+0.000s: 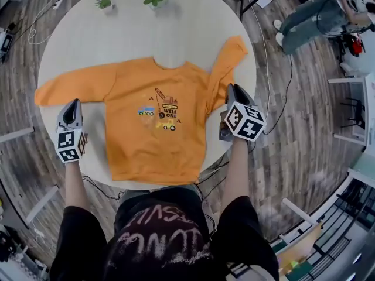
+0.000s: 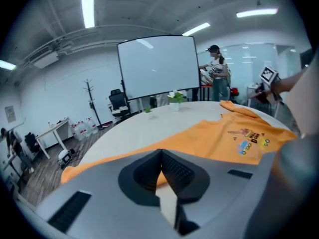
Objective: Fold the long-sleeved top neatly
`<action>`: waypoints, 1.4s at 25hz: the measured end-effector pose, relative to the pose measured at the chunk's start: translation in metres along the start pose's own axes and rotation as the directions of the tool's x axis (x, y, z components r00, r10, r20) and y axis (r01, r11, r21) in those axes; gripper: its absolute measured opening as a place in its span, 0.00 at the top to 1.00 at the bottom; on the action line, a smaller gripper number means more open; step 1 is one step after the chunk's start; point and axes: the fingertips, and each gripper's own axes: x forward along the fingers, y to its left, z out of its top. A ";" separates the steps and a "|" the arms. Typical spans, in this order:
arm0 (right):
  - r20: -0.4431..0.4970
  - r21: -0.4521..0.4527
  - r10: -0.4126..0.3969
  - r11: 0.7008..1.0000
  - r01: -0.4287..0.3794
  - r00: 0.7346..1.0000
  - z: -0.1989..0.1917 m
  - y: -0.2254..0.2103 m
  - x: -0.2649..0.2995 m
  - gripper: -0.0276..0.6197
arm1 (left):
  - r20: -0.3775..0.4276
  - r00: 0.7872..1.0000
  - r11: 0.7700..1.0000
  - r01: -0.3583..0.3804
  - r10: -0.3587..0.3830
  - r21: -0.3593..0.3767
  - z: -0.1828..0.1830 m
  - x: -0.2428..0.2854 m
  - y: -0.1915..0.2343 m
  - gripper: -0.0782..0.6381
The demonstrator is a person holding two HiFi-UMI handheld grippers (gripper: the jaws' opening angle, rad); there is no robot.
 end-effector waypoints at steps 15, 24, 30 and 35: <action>-0.132 0.228 0.017 0.974 0.014 0.991 0.006 -0.061 0.133 0.92 | -0.237 0.946 0.920 0.282 -0.220 0.271 -0.022 0.011 -0.176 0.88; 0.003 0.205 -0.040 0.978 0.038 0.999 0.028 -0.089 0.053 0.92 | -0.165 0.950 0.905 0.306 -0.267 0.296 -0.008 0.003 -0.183 0.88; 0.055 0.221 -0.132 0.968 0.117 0.990 0.023 -0.133 -0.021 0.92 | -0.140 0.942 0.884 0.335 -0.306 0.325 -0.003 -0.017 -0.193 0.88; 0.030 0.274 -0.239 0.936 0.222 0.971 -0.021 -0.187 -0.081 0.92 | -0.143 0.932 0.864 0.363 -0.334 0.350 -0.005 -0.025 -0.207 0.88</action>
